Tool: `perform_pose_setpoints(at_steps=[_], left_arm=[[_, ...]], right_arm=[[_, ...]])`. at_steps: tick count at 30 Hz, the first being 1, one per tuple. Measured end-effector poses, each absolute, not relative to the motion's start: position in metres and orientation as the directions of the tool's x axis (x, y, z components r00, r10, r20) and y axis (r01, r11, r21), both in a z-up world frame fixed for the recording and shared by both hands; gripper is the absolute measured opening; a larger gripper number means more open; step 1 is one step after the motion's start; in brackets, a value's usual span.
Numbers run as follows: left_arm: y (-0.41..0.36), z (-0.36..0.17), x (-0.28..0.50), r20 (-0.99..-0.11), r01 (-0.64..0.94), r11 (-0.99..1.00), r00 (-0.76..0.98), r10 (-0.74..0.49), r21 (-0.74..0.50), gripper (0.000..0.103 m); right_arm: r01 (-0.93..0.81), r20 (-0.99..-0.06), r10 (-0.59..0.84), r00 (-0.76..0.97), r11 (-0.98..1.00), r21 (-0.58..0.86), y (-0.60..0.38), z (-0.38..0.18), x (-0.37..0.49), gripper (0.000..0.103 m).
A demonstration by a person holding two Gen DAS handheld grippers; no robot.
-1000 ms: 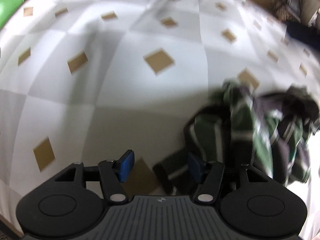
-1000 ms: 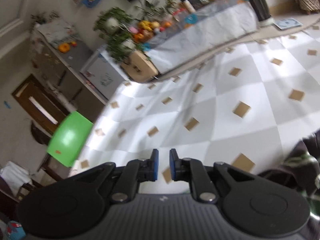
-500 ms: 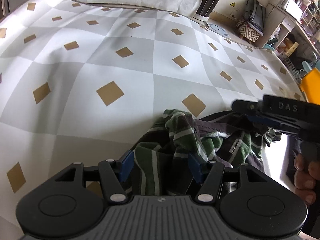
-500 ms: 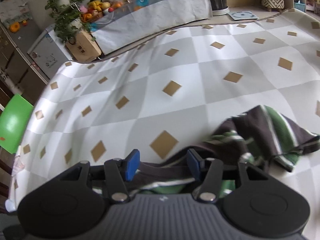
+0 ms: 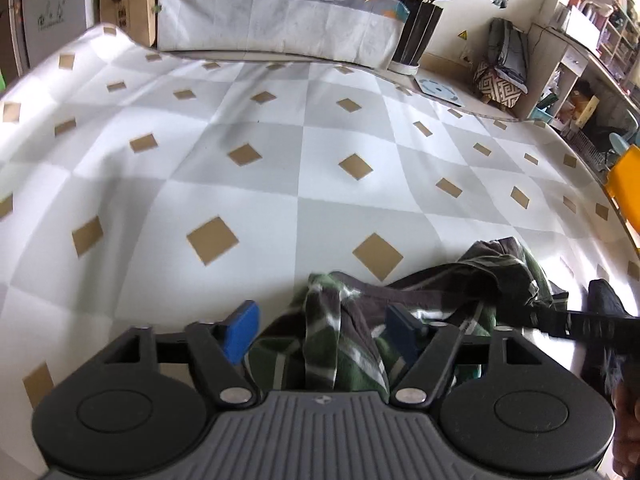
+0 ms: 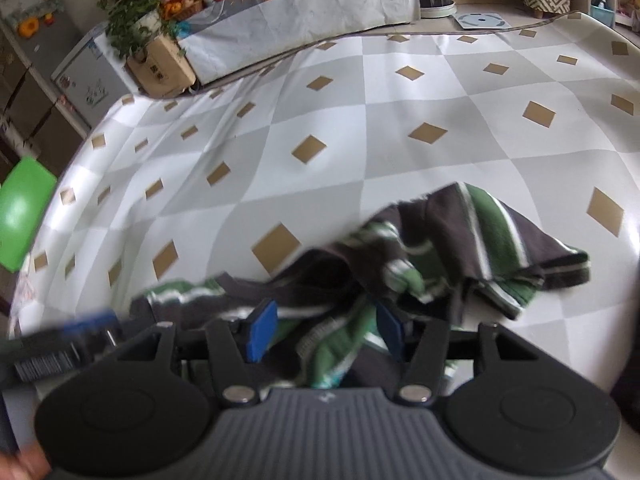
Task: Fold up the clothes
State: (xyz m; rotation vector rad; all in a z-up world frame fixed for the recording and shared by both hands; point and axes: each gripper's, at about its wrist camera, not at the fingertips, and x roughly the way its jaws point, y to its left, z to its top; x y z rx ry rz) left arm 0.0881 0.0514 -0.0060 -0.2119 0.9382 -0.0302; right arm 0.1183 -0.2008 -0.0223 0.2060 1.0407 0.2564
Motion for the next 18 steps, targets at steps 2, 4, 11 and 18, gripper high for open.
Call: perform_pose_setpoints(at_steps=[2,4,11,18], left_arm=[[0.049,-0.012,0.091,-0.819,-0.074,0.98,0.563,-0.112,-0.185,0.075],[0.045,-0.02,0.094,-0.848,-0.078,0.982,0.519,-0.108,-0.173,0.075],[0.027,-0.036,0.098,-0.877,-0.063,0.991,0.475,-0.073,-0.117,0.075],[0.023,-0.043,0.1,-0.884,-0.052,0.991,0.46,-0.086,-0.124,0.075]], right_arm=[[-0.108,-0.845,0.271,0.462,0.962,0.249,-0.208,-0.029,0.112,0.054],[-0.102,-0.866,0.244,0.437,0.97,0.222,-0.213,-0.037,0.107,0.054],[-0.131,-0.903,0.234,0.361,0.971,0.199,-0.204,-0.061,0.1,0.056],[-0.166,-0.905,0.212,0.369,0.973,0.16,-0.188,-0.073,0.095,0.058]])
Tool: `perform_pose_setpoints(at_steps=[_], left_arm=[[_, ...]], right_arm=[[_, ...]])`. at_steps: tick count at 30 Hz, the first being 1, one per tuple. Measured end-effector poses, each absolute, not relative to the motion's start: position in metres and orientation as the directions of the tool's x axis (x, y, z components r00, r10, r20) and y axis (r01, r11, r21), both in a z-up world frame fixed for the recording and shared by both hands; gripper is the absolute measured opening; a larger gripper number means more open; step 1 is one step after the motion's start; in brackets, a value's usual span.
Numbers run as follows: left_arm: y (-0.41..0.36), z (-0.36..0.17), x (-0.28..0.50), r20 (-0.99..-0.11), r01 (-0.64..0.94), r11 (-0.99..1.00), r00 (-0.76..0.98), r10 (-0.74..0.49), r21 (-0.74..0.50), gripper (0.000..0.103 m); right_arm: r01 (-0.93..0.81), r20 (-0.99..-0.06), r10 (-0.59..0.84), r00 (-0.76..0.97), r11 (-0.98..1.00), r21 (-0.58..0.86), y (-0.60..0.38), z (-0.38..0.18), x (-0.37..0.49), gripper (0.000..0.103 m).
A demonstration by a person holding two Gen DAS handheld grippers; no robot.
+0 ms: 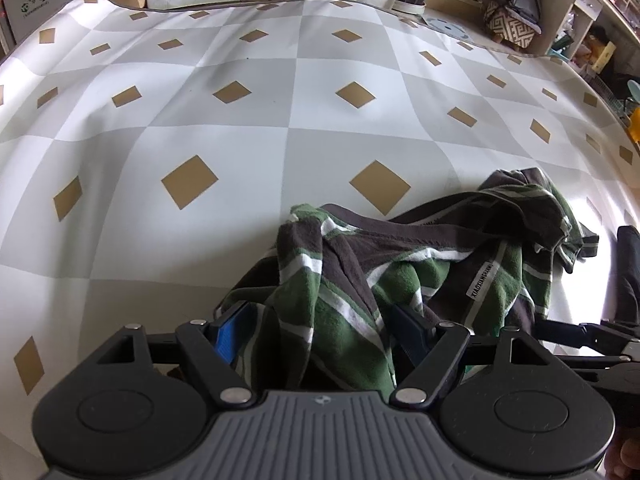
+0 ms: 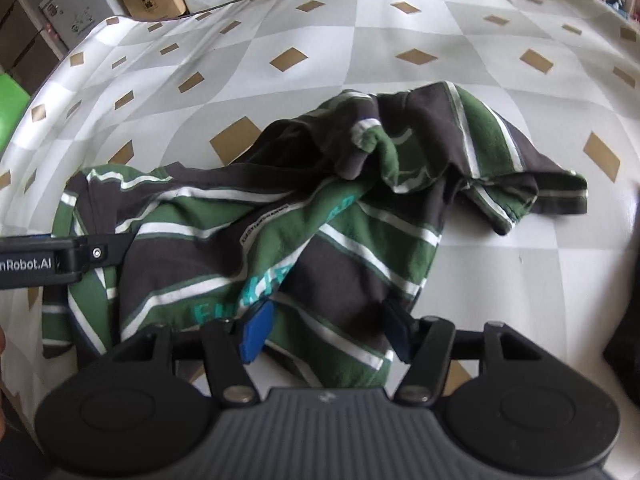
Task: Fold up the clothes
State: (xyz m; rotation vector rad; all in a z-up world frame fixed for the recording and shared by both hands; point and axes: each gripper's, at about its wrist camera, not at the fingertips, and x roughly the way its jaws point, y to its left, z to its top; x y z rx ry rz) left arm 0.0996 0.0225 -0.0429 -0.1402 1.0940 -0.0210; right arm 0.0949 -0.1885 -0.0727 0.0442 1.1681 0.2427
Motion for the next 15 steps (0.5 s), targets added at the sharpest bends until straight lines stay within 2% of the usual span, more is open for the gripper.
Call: perform_pose_setpoints(at_steps=[2,4,5,6,7,11,15], left_arm=[[0.022,-0.044,0.099,-0.883,-0.046,0.991,0.462,-0.088,-0.123,0.071],[0.022,-0.044,0.1,-0.883,-0.038,0.992,0.46,-0.09,-0.121,0.051],[0.022,-0.044,0.1,-0.884,-0.035,0.993,0.459,-0.085,-0.114,0.046],[0.022,-0.044,0.1,-0.884,-0.032,0.994,0.46,-0.08,-0.106,0.035],[0.021,-0.044,0.1,-0.884,-0.029,0.995,0.462,-0.074,-0.098,0.024],[0.022,-0.041,0.1,-0.878,-0.021,0.996,0.475,-0.063,-0.083,0.014],[0.026,-0.031,0.103,-0.855,-0.014,1.0,0.518,-0.005,-0.015,0.014]], right_arm=[[-0.179,-0.904,0.199,0.379,0.974,0.14,-0.186,-0.073,0.094,0.056],[-0.193,-0.903,0.174,0.393,0.976,0.104,-0.184,-0.073,0.093,0.046],[-0.204,-0.902,0.159,0.401,0.976,0.081,-0.182,-0.073,0.093,0.036],[-0.216,-0.902,0.146,0.407,0.974,0.06,-0.181,-0.073,0.092,0.029],[-0.226,-0.901,0.14,0.411,0.973,0.049,-0.18,-0.073,0.092,0.027],[-0.278,-0.902,0.122,0.414,0.961,0.002,-0.176,-0.072,0.092,0.011],[-0.331,-0.903,0.099,0.419,0.942,-0.05,-0.173,-0.067,0.089,0.006]])
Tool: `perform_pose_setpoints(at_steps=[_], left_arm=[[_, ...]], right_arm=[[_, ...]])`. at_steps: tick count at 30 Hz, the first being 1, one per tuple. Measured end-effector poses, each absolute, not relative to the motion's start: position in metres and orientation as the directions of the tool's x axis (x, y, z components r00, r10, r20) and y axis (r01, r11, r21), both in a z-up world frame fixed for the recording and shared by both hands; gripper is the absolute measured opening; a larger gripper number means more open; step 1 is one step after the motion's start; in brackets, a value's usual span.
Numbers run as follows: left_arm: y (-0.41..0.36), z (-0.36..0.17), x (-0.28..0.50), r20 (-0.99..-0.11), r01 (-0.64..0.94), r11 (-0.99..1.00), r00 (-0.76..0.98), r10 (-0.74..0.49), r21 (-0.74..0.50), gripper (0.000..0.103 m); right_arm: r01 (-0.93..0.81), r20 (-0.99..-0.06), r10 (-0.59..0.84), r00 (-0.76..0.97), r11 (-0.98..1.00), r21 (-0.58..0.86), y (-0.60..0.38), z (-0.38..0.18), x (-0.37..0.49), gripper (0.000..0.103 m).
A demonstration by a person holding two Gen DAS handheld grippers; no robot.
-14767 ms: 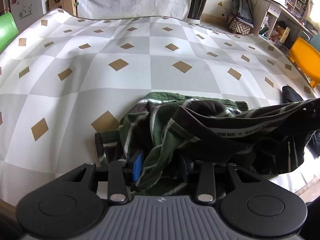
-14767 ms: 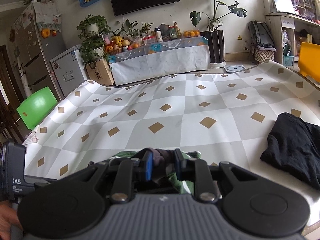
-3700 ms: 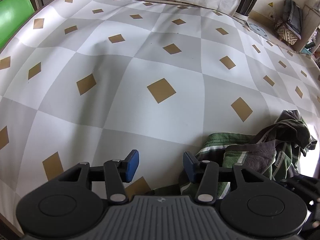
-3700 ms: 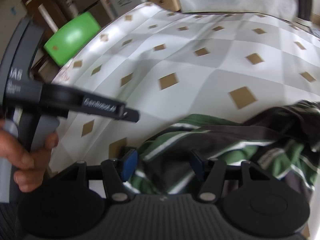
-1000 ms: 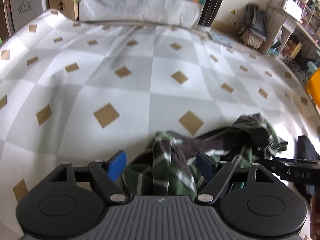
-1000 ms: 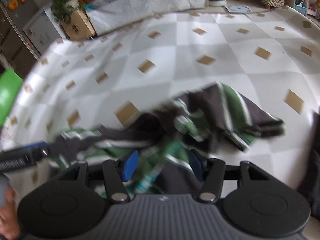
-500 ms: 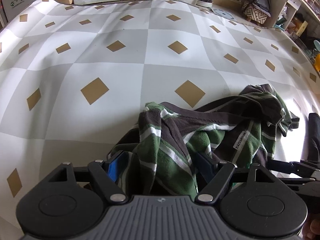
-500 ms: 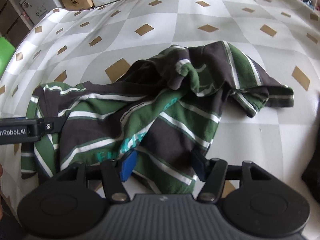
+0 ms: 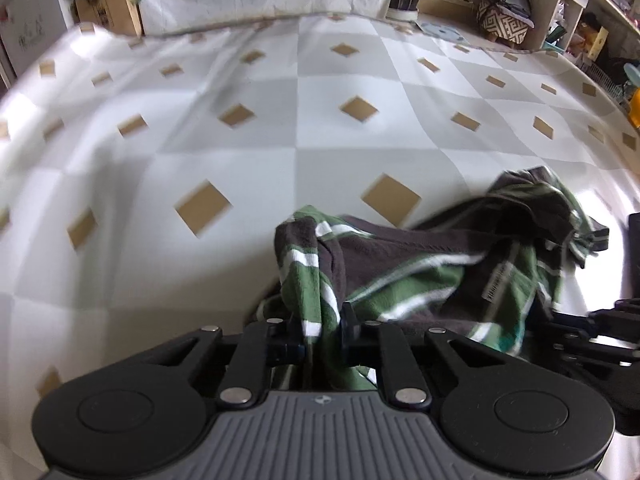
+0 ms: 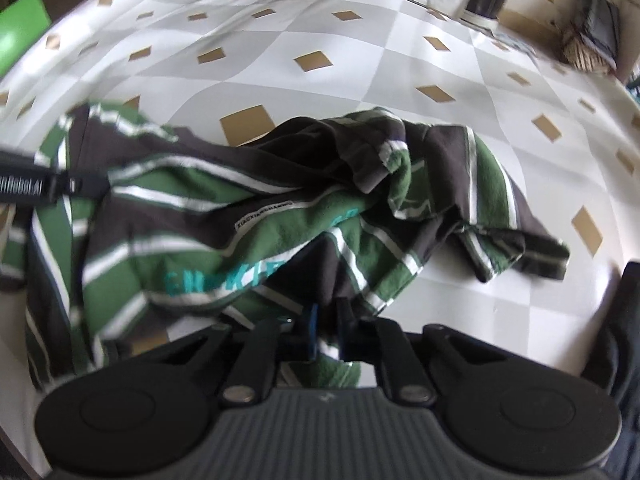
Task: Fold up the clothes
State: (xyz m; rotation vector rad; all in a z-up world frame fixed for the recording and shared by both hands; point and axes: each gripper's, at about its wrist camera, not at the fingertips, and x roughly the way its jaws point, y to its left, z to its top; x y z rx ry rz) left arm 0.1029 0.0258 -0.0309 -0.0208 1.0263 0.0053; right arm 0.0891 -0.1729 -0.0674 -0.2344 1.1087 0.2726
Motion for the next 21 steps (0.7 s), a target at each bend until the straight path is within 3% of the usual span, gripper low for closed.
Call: perform_pose_setpoints(at_steps=[6,11,15,16,18,21], left_arm=[[0.046,-0.014,0.11,-0.8,-0.08,0.993,0.588,0.119,0.089,0.013],[0.066,-0.008,0.115,-0.768,-0.175,0.978,0.608,0.199,0.115,0.013],[0.076,-0.008,0.116,-0.781,-0.241,0.969,0.592,0.197,0.062,0.013],[0.078,-0.008,0.116,-0.788,-0.245,0.968,0.586,0.186,0.045,0.015],[0.077,-0.006,0.114,-0.79,-0.252,0.967,0.585,0.186,0.041,0.022],[0.077,0.001,0.111,-0.773,-0.258,0.965,0.602,0.199,0.047,0.038]], right_arm=[[-0.336,-0.922,0.072,0.381,0.94,-0.065,-0.19,-0.066,0.085,0.005],[-0.335,-0.936,-0.033,0.349,0.929,-0.158,-0.207,-0.073,0.074,0.004],[-0.286,-0.927,-0.007,0.375,0.95,-0.123,-0.221,-0.063,0.071,0.009],[-0.269,-0.922,0.023,0.386,0.959,-0.089,-0.224,-0.059,0.072,0.013],[-0.232,-0.912,0.111,0.395,0.972,0.018,-0.228,-0.051,0.074,0.032],[-0.219,-0.893,0.233,0.386,0.963,0.157,-0.227,-0.045,0.078,0.04]])
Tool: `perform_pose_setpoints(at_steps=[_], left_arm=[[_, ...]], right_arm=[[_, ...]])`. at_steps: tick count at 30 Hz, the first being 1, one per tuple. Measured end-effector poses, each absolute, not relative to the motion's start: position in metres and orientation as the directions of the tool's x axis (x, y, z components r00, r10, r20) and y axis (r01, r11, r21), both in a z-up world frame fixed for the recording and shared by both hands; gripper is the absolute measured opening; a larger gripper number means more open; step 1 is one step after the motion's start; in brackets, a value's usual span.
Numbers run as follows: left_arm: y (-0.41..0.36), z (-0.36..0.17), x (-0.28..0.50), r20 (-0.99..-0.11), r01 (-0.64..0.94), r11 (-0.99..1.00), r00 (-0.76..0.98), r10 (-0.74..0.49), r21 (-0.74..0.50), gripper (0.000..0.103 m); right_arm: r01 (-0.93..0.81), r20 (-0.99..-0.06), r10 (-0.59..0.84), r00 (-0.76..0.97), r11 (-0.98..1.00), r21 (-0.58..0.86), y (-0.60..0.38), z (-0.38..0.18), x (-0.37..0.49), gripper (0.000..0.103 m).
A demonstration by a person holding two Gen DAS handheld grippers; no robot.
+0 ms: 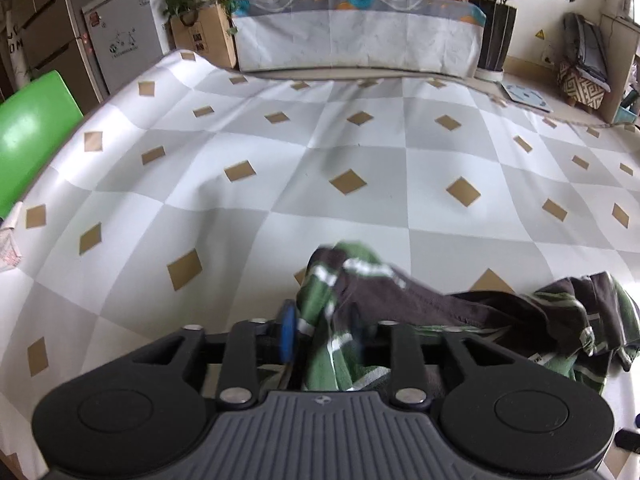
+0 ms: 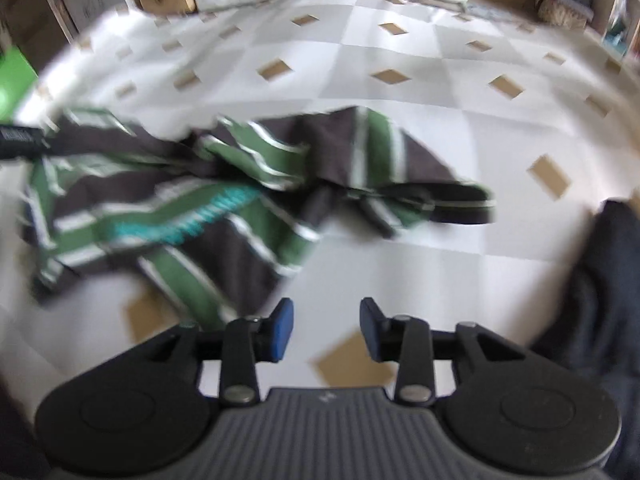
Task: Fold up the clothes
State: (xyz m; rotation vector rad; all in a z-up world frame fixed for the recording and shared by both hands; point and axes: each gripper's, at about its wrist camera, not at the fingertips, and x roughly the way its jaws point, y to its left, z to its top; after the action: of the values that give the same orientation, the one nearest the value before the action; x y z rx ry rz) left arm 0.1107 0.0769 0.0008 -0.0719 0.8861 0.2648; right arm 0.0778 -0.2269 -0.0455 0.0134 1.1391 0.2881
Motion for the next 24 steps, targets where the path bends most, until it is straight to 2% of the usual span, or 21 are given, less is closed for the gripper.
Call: perform_pose_setpoints(at_steps=[3,7,12,17,24], left_arm=[[0.082,0.009,0.106,-0.767,-0.26,0.965,0.614,0.185,0.024,0.043],[0.087,0.018,0.097,-0.764,-0.219,0.976,0.632,0.129,-0.016,0.047],[0.084,0.02,0.084,-0.804,-0.113,0.993,0.594,0.04,-0.034,0.049],[0.073,0.012,0.072,-0.854,-0.03,1.0,0.52,0.017,0.001,0.051],[0.072,-0.01,0.067,-0.907,-0.041,0.998,0.422,-0.02,-0.042,0.055]], right_arm=[[-0.269,-0.886,0.268,0.377,0.948,0.172,-0.215,-0.045,0.077,0.046],[-0.337,-0.887,0.282,0.364,0.928,0.157,-0.193,-0.046,0.069,0.048],[-0.455,-0.87,0.314,0.38,0.883,0.119,-0.165,-0.044,0.065,0.052],[-0.549,-0.869,0.322,0.376,0.833,0.071,-0.14,-0.047,0.061,0.053],[-0.603,-0.888,0.274,0.369,0.798,-0.004,-0.117,-0.064,0.059,0.053]])
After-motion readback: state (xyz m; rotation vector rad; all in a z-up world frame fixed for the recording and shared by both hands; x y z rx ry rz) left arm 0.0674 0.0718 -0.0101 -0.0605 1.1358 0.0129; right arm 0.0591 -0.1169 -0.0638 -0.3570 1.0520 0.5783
